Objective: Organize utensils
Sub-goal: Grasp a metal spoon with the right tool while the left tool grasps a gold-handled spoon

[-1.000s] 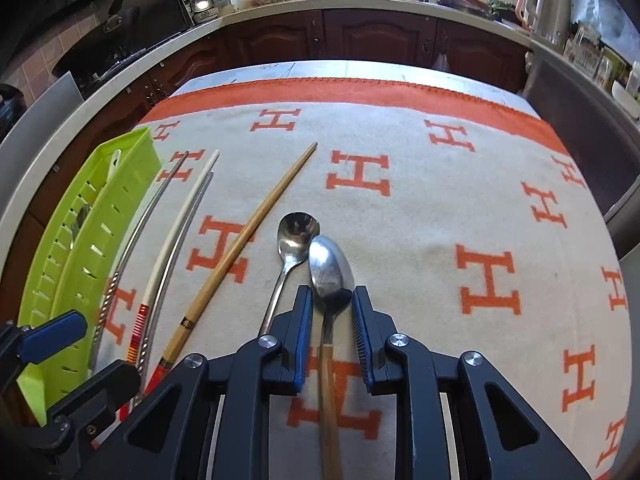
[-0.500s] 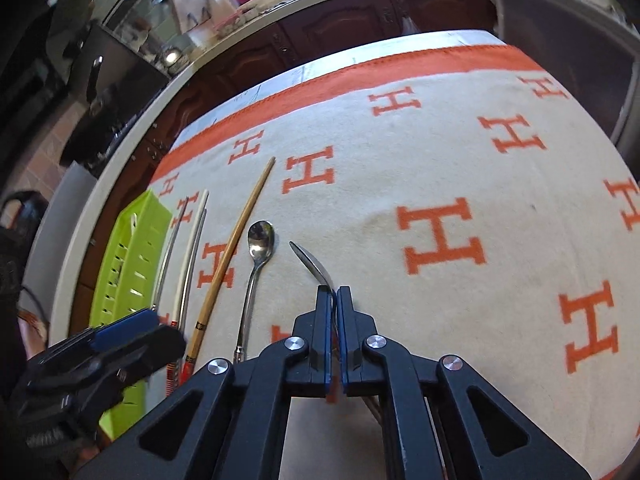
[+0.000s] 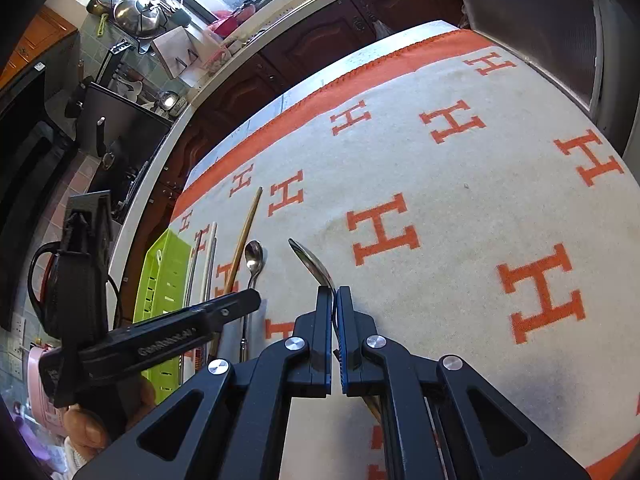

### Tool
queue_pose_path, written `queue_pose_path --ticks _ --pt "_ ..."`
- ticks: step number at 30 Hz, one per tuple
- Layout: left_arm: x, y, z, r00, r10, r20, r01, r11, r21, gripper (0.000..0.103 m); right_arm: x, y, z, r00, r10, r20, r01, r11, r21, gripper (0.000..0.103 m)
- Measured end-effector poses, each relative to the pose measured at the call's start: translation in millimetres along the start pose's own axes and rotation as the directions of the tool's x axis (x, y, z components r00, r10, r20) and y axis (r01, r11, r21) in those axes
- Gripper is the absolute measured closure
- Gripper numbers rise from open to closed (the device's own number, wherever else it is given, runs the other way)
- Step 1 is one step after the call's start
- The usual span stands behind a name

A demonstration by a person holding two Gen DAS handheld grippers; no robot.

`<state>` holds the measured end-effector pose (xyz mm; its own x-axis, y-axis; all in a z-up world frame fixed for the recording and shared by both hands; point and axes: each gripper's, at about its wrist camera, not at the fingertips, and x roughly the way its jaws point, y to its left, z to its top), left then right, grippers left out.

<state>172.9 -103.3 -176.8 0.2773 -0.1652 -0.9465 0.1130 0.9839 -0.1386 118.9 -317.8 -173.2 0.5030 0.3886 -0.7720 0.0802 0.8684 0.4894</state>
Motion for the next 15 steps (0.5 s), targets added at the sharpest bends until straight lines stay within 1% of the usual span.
queue_pose_path --ticks 1,4,7,12,13,14,15 --pt "0 -5 -2 0.999 0.026 0.021 -0.026 0.999 0.020 0.079 -2 -1 -1 1.000 0.002 0.001 -0.002 1.000 -0.001 0.100" --pt "1 -13 -9 0.995 0.067 0.069 -0.071 0.996 0.047 0.079 -4 -2 -5 1.000 0.008 0.002 -0.008 1.000 -0.007 0.100" --pt "1 -19 -17 0.988 0.094 0.122 -0.104 0.992 0.075 0.079 -6 -4 -9 1.000 0.014 0.003 -0.014 1.000 -0.006 0.100" --pt "-2 -18 -25 0.977 0.082 0.195 -0.099 0.992 0.082 0.080 -6 -12 -13 1.000 0.019 0.004 -0.019 1.000 0.015 0.100" --pt "-2 -17 -27 0.975 0.083 0.204 -0.101 0.992 0.079 0.083 -6 -13 -14 1.000 0.021 0.004 -0.021 1.000 0.020 0.100" --pt "-2 -16 -27 0.973 0.089 0.215 -0.108 0.991 0.075 0.089 -6 -15 -14 1.000 0.021 0.005 -0.022 0.999 0.024 0.100" --pt "-3 -14 -27 0.971 0.089 0.221 -0.108 0.992 0.072 0.093 -6 -16 -14 1.000 0.022 0.006 -0.022 0.999 0.027 0.100"
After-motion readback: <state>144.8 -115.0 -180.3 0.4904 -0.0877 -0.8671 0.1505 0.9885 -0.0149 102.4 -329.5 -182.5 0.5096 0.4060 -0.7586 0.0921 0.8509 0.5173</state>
